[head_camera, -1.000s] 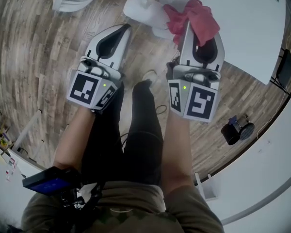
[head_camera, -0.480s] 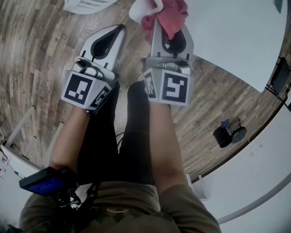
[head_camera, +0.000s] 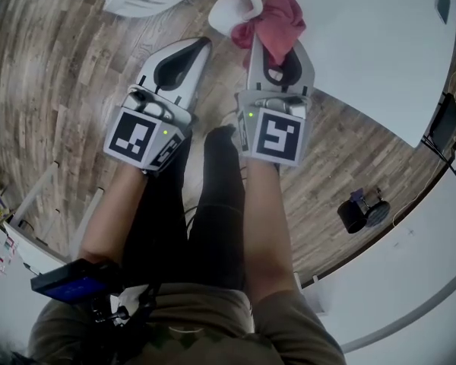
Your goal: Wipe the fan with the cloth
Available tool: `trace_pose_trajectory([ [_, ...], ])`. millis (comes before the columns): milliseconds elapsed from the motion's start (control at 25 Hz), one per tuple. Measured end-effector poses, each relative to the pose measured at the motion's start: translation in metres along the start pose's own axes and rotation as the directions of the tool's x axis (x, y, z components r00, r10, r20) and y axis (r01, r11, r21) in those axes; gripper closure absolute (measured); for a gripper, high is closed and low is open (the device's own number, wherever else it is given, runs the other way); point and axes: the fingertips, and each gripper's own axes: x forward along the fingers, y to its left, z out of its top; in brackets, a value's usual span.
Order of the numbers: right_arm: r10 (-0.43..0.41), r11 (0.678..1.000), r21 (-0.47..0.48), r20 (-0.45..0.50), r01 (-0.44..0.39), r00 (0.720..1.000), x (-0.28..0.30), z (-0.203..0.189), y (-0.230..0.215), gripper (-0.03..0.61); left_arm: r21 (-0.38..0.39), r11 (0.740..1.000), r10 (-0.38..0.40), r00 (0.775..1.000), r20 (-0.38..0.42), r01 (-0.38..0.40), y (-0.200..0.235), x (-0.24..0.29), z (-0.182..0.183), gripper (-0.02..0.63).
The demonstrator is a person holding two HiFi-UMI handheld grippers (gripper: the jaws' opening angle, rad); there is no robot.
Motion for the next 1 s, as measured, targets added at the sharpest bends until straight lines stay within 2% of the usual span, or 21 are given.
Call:
trace_pose_trajectory([
  [160,-0.023,1.0,0.006,0.017,0.023,1.0,-0.002,-0.002,-0.009,0.46,0.0,1.0,0.004,1.0,0.004,-0.004,-0.001,-0.001,0.001,0.589],
  [400,-0.029,1.0,-0.005,-0.017,0.029,0.999,-0.005,-0.006,-0.013,0.46,0.0,1.0,0.007,1.0,0.001,-0.007,-0.003,0.0,-0.001,0.589],
  [640,-0.076,0.989,-0.132,-0.124,0.059,0.989,-0.022,-0.023,-0.028,0.462,0.02,1.0,0.022,1.0,0.005,-0.022,-0.008,-0.006,-0.003,0.589],
  [760,-0.052,0.995,-0.083,-0.017,0.05,0.999,-0.037,0.0,-0.042,0.463,0.048,0.998,0.03,0.999,0.024,-0.031,-0.018,-0.007,0.002,0.583],
  [880,-0.035,0.997,0.068,0.086,0.03,0.996,-0.057,0.044,-0.049,0.463,0.058,0.998,-0.019,1.0,0.024,0.017,-0.052,0.005,0.014,0.486],
  [1000,-0.016,0.997,0.077,0.123,0.006,0.992,-0.074,0.087,-0.032,0.463,0.113,0.99,-0.084,0.997,0.003,0.083,-0.087,0.009,0.032,0.388],
])
